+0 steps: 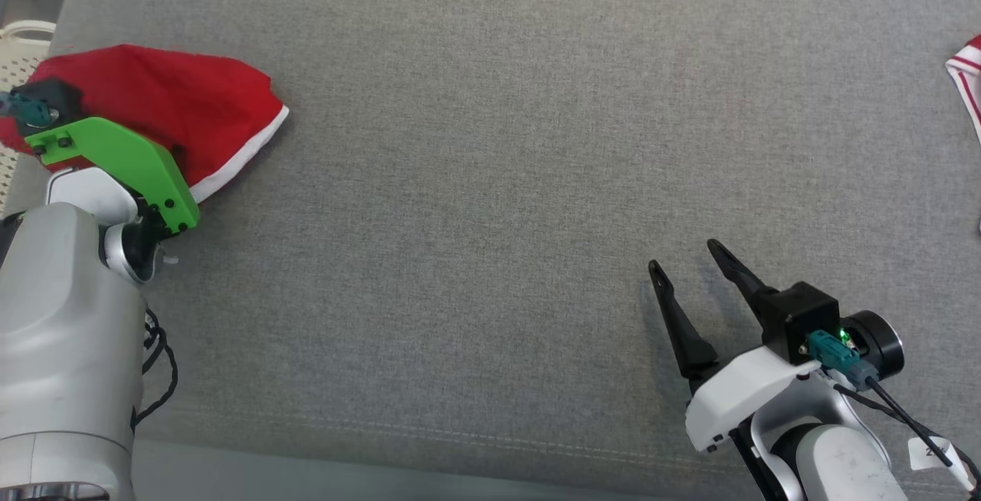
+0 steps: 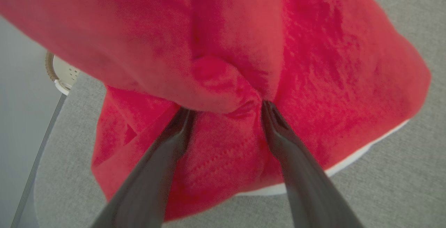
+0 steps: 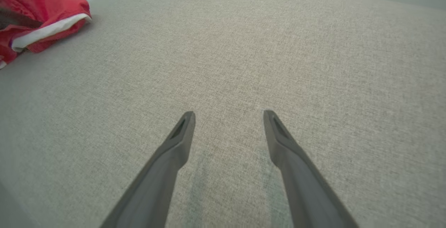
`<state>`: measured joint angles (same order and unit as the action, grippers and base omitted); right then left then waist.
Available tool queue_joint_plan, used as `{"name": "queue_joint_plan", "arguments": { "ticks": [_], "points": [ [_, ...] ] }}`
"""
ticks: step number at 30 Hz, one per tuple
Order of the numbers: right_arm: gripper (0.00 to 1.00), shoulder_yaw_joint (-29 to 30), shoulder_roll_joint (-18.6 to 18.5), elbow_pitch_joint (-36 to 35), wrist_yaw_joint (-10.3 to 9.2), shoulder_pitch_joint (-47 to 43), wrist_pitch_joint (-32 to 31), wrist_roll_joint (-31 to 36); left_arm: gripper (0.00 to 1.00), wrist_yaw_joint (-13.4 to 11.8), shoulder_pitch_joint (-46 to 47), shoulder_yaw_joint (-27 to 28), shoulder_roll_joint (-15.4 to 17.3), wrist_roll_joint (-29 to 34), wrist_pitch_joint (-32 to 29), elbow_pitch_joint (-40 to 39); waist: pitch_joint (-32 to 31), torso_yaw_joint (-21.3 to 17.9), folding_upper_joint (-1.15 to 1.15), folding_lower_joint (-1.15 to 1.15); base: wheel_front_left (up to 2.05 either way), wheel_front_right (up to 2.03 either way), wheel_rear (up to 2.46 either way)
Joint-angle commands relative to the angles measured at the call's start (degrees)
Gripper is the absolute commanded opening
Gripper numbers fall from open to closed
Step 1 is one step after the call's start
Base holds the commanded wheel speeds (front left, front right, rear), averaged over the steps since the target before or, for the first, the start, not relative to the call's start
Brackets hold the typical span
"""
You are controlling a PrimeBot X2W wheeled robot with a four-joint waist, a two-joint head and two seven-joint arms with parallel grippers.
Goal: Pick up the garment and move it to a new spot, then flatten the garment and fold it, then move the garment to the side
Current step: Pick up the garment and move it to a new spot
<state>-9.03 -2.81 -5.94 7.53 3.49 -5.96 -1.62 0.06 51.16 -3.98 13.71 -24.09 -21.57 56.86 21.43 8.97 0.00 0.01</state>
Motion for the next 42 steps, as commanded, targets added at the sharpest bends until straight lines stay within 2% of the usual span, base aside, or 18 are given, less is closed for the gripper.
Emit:
{"name": "queue_joint_plan", "arguments": {
  "ticks": [1,2,3,4,12,20,24,32,42],
  "points": [
    [1.00,0.2,-0.2,-0.6,-0.08,-0.6,-0.2,0.6,1.00,0.1,0.9,-0.2,0.1,0.4,1.3,0.8,2.5,-1.1,0.00,-0.01,0.00,0.00,0.00],
    [1.00,0.2,-0.2,-0.7,-0.08,-0.6,-0.3,0.6,0.89,0.0,1.1,-0.2,-0.2,0.2,1.8,1.2,2.6,-1.1,0.00,-0.01,0.00,0.00,0.00],
    [1.00,0.1,-0.2,-0.7,-0.08,-0.4,-0.3,0.6,0.31,0.0,1.1,-0.4,-0.3,0.3,2.4,1.7,2.6,-1.1,0.00,-0.01,0.00,0.00,0.00],
    [1.00,-0.1,-0.2,-0.6,-0.08,-0.3,-0.2,0.3,0.00,0.1,1.3,-0.4,-0.4,0.3,3.0,2.0,2.6,-1.1,0.00,-0.01,0.00,0.00,0.00],
    [1.00,-1.5,-0.2,1.4,-0.08,0.6,0.7,-1.2,0.00,1.0,2.8,-1.7,-0.1,1.3,6.7,3.6,0.2,-1.6,0.00,-0.01,0.00,0.00,0.00],
    [1.00,-3.3,-0.2,5.9,-0.08,0.9,3.4,-4.6,0.00,1.5,4.8,-4.3,1.0,3.5,10.9,2.5,-6.4,-4.1,0.00,-0.01,0.00,0.00,0.00],
    [1.00,-3.4,-0.2,8.0,-0.08,0.8,4.9,-6.4,0.00,2.5,5.9,-5.9,-0.5,4.2,11.9,0.9,-10.0,-6.1,0.00,-0.01,0.00,0.00,0.00],
    [1.00,-3.4,-0.2,11.5,-0.08,-0.3,7.0,-8.3,0.00,5.4,4.0,-8.9,-5.9,3.0,12.7,-3.8,-16.3,-12.2,0.00,-0.01,0.00,0.00,0.00],
    [1.00,-2.4,-0.1,12.9,-0.08,0.2,8.6,-9.5,0.00,7.0,-0.2,-14.1,-10.3,-1.0,11.8,-11.2,-16.6,-19.3,0.00,-0.01,0.00,0.00,0.00]
  ]
}}
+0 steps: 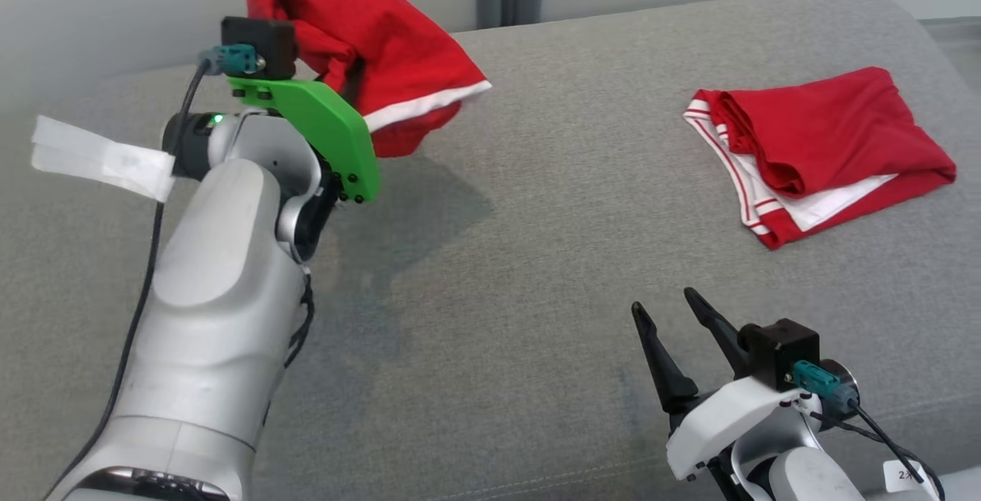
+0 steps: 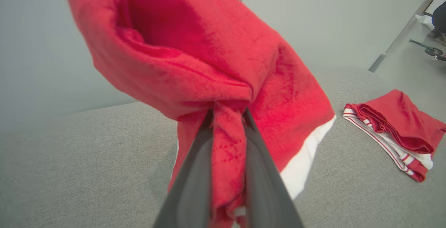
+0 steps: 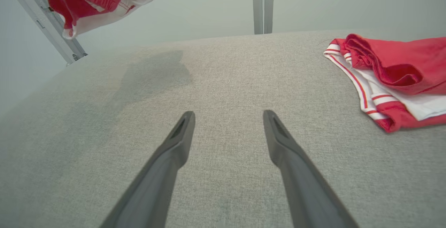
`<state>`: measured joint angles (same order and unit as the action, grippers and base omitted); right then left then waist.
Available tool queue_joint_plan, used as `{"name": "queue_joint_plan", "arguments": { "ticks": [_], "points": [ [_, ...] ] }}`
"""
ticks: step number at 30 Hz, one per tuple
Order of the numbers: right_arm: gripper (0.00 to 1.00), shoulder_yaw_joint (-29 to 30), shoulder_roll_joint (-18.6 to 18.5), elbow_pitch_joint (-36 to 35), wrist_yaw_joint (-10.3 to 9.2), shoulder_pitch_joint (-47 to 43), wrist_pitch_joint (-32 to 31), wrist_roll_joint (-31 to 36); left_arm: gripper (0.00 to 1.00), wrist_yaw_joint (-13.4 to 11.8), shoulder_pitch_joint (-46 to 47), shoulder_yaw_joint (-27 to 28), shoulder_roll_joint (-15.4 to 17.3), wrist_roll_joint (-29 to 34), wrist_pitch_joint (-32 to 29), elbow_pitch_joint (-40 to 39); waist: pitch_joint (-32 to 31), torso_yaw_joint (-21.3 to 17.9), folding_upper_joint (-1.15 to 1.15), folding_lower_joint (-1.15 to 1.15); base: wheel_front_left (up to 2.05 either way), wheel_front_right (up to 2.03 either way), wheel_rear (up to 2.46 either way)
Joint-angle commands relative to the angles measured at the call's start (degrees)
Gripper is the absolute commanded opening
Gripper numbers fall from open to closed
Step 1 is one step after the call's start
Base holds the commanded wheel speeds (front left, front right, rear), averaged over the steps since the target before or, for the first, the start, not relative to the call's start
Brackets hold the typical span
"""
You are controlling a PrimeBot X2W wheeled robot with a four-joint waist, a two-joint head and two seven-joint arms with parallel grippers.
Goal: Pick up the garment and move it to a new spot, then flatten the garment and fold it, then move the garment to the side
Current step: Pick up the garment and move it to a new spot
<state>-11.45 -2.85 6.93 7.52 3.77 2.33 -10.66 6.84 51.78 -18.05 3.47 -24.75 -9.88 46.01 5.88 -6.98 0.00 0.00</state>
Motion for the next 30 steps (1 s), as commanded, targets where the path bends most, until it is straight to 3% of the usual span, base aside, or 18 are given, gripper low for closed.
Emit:
{"name": "queue_joint_plan", "arguments": {
  "ticks": [1,9,18,19,20,21,30],
  "points": [
    [1.00,0.2,-0.1,0.2,-0.07,-0.1,0.5,-0.4,0.00,0.2,-1.7,-0.5,-0.2,-1.3,0.1,-0.9,-1.0,-3.7,0.00,0.00,0.00,0.00,0.00],
    [1.00,-0.2,-0.1,1.0,-0.07,1.2,1.5,-1.1,0.00,-0.8,-7.4,-6.6,-0.4,-4.2,0.7,-4.4,0.3,-5.7,0.00,0.00,0.00,0.00,0.00],
    [1.00,-0.6,-0.1,2.1,-0.07,2.1,2.2,-1.5,0.00,-3.6,-12.1,-10.9,-0.4,-4.8,-0.7,-0.8,0.7,-5.9,0.00,0.00,0.00,0.00,0.00],
    [1.00,-0.6,-0.1,2.3,-0.07,2.1,2.3,-1.6,0.17,-3.8,-12.4,-11.4,-0.4,-4.7,-1.1,-0.2,0.6,-5.8,0.00,0.00,0.00,0.00,0.00],
    [1.00,-0.6,-0.1,2.4,-0.06,2.1,2.3,-1.5,0.82,-3.9,-12.5,-11.7,-0.4,-4.5,-0.9,0.1,0.4,-5.6,0.00,0.00,0.00,0.00,0.00],
    [1.00,-0.6,-0.1,2.6,-0.06,2.0,2.4,-1.5,1.00,-4.1,-12.5,-11.8,-0.4,-4.3,-0.6,0.3,0.2,-5.4,0.00,0.00,0.00,0.00,0.00],
    [1.00,-0.6,-0.1,3.2,-0.07,0.8,2.1,-1.0,1.00,-4.8,-12.7,-12.4,0.5,-4.7,-0.3,-1.0,-2.8,-2.4,0.00,0.00,0.00,0.00,0.00]
  ]
}}
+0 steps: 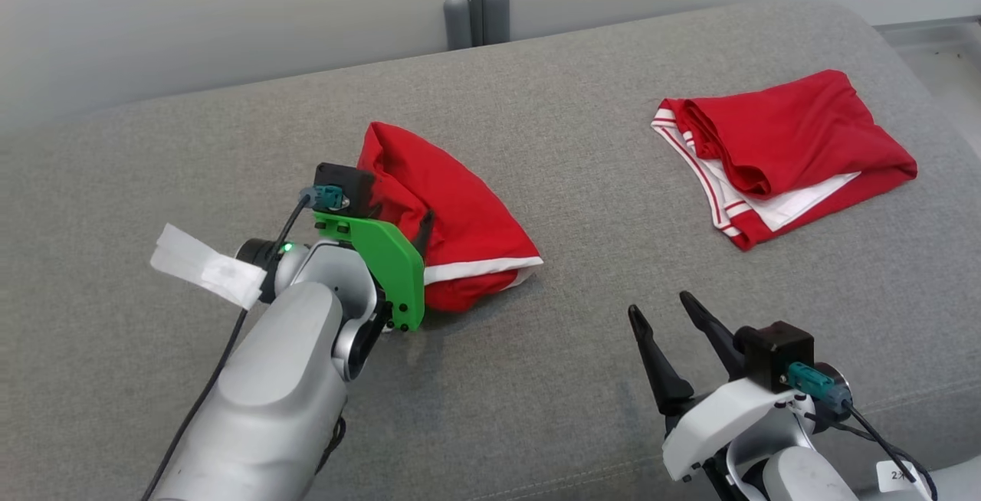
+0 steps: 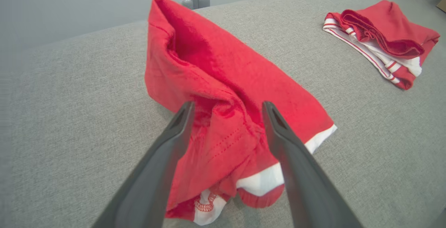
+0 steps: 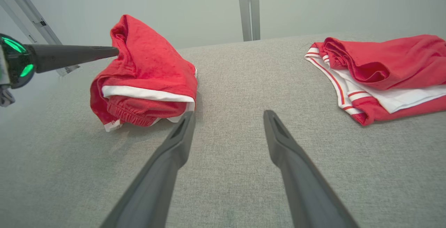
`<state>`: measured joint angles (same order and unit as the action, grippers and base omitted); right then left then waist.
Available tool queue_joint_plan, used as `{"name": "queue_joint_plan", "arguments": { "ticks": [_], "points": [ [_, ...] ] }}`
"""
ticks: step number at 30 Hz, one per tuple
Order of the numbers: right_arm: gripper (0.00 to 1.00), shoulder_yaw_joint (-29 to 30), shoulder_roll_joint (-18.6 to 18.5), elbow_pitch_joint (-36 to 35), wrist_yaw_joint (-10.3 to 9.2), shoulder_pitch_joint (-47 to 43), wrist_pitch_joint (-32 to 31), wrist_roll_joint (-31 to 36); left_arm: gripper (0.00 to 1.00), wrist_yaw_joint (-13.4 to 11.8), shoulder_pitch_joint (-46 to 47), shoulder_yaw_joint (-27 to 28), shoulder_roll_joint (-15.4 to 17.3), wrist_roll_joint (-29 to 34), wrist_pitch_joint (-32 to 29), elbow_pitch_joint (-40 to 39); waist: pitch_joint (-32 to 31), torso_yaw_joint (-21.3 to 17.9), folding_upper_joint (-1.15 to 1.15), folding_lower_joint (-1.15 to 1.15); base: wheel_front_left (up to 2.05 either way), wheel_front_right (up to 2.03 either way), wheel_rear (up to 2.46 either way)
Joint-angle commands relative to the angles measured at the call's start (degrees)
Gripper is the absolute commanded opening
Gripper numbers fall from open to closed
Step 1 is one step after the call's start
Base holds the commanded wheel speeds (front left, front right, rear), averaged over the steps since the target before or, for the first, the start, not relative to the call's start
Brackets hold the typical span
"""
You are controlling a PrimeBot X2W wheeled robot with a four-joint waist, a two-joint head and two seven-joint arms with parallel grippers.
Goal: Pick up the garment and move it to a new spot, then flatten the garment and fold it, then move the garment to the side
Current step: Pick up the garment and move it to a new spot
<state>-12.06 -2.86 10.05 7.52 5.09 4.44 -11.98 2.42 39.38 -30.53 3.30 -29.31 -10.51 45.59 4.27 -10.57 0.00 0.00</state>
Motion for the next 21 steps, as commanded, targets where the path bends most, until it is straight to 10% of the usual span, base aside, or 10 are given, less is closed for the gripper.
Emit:
{"name": "queue_joint_plan", "arguments": {
  "ticks": [1,21],
  "points": [
    [1.00,0.0,-0.1,0.1,-0.06,-0.7,-0.1,0.4,1.00,-0.5,-0.3,0.0,1.0,0.2,0.7,-1.3,-1.6,1.5,0.00,0.00,0.00,0.00,0.00],
    [1.00,-0.9,-0.1,-1.5,-0.06,-1.6,-1.4,0.3,1.00,-0.5,-5.4,-11.9,5.2,9.0,-5.5,-14.6,-2.5,0.7,0.00,0.00,0.00,0.00,0.00]
  ]
}}
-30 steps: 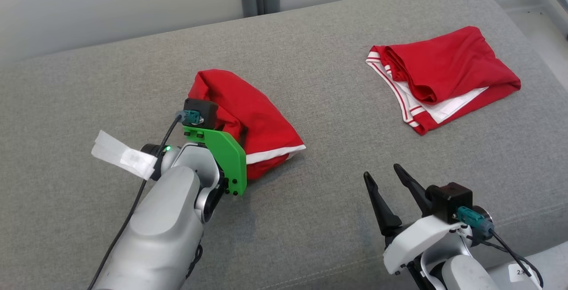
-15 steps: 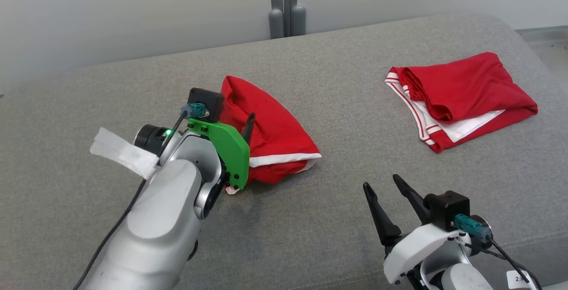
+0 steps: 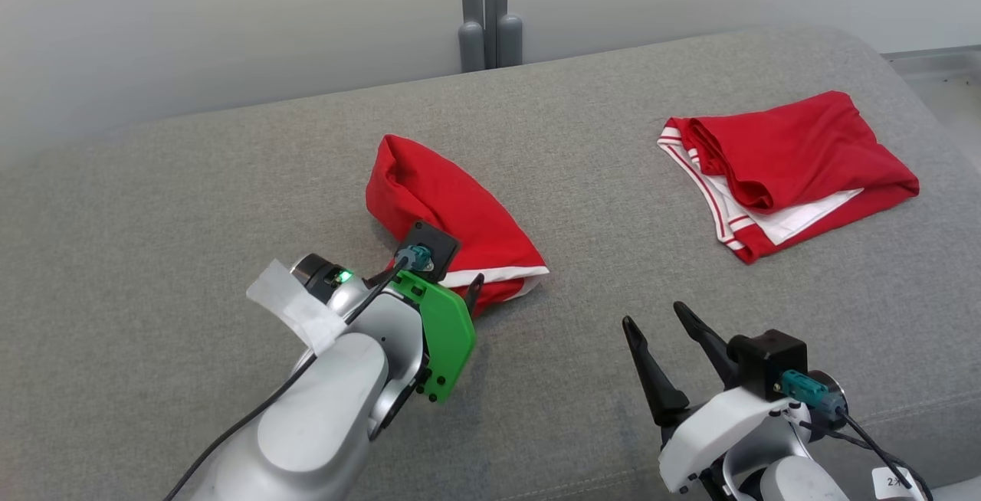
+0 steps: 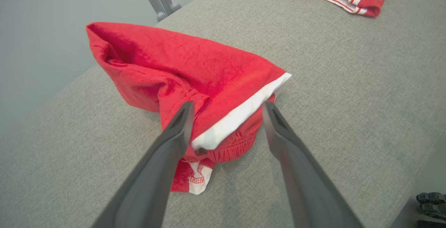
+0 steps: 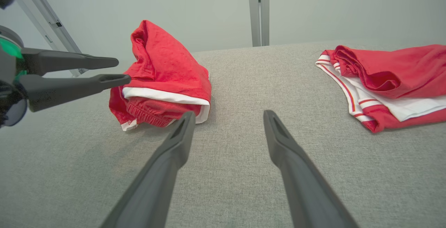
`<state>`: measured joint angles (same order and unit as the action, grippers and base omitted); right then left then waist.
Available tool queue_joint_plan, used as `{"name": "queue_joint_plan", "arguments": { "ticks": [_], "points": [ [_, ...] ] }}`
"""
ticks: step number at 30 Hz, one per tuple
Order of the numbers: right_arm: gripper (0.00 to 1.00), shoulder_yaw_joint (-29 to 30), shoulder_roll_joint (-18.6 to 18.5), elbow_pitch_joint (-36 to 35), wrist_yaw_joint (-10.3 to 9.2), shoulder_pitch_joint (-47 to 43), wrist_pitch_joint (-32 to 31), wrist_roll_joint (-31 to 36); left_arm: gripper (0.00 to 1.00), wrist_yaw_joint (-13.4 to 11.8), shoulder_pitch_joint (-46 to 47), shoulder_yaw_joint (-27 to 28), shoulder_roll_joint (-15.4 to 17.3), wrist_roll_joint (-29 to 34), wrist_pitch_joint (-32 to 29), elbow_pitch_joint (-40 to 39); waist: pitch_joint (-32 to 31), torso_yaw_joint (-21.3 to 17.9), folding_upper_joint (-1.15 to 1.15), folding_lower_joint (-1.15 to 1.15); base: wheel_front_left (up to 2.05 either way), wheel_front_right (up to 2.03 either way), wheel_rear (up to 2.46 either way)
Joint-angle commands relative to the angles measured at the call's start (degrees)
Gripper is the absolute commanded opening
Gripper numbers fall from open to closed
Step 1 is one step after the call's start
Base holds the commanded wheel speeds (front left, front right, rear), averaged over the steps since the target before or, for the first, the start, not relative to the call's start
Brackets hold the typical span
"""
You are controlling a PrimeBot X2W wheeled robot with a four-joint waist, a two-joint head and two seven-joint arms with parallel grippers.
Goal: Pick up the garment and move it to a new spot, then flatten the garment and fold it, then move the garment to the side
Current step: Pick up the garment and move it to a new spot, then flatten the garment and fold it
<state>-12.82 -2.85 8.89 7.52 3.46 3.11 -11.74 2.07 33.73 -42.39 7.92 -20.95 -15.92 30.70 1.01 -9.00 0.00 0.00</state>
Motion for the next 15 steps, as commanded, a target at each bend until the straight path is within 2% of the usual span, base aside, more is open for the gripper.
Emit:
{"name": "queue_joint_plan", "arguments": {
  "ticks": [1,7,9,10,11,12,13,15],
  "points": [
    [1.00,-0.1,-0.1,-0.3,-0.06,0.0,-0.1,0.1,1.00,-0.1,0.2,0.0,0.6,0.6,-0.1,0.3,0.8,-0.9,0.00,0.00,0.00,0.00,0.00],
    [1.00,-0.3,-0.1,-0.4,-0.07,1.1,0.6,-0.3,1.00,-1.0,3.6,0.5,1.1,1.0,-0.2,2.8,3.3,-3.3,0.00,0.00,0.00,0.00,0.00],
    [1.00,-0.3,-0.1,-0.3,-0.07,1.5,0.8,-0.5,1.00,-0.4,4.4,0.6,1.3,0.9,-0.1,3.8,4.1,-4.0,0.00,0.00,0.00,0.00,0.00],
    [1.00,-0.3,-0.1,-0.3,-0.07,1.6,1.0,-0.6,0.53,0.0,4.7,0.7,1.3,0.3,-0.2,4.3,4.4,-4.4,0.00,0.00,0.00,0.00,0.00],
    [1.00,-0.3,-0.1,-0.2,-0.06,1.7,1.1,-0.7,0.38,0.3,5.0,0.8,1.3,0.2,-0.1,4.8,4.8,-4.8,0.00,0.00,0.00,0.00,0.00],
    [1.00,-0.2,-0.1,-0.1,-0.06,1.8,1.2,-0.7,0.35,0.3,5.5,0.9,1.5,0.1,0.2,5.4,5.1,-5.1,0.00,0.00,0.00,0.00,0.00],
    [1.00,-0.1,-0.1,0.0,-0.07,1.9,1.3,-0.6,0.37,0.1,5.8,1.1,1.7,0.0,0.3,6.0,5.4,-5.3,0.00,0.00,0.00,0.00,0.00],
    [1.00,0.0,-0.1,0.1,-0.07,2.3,1.6,-0.7,0.55,-0.5,6.2,1.4,2.0,0.1,0.4,7.4,5.8,-5.8,0.00,0.00,0.00,0.00,0.00]
  ]
}}
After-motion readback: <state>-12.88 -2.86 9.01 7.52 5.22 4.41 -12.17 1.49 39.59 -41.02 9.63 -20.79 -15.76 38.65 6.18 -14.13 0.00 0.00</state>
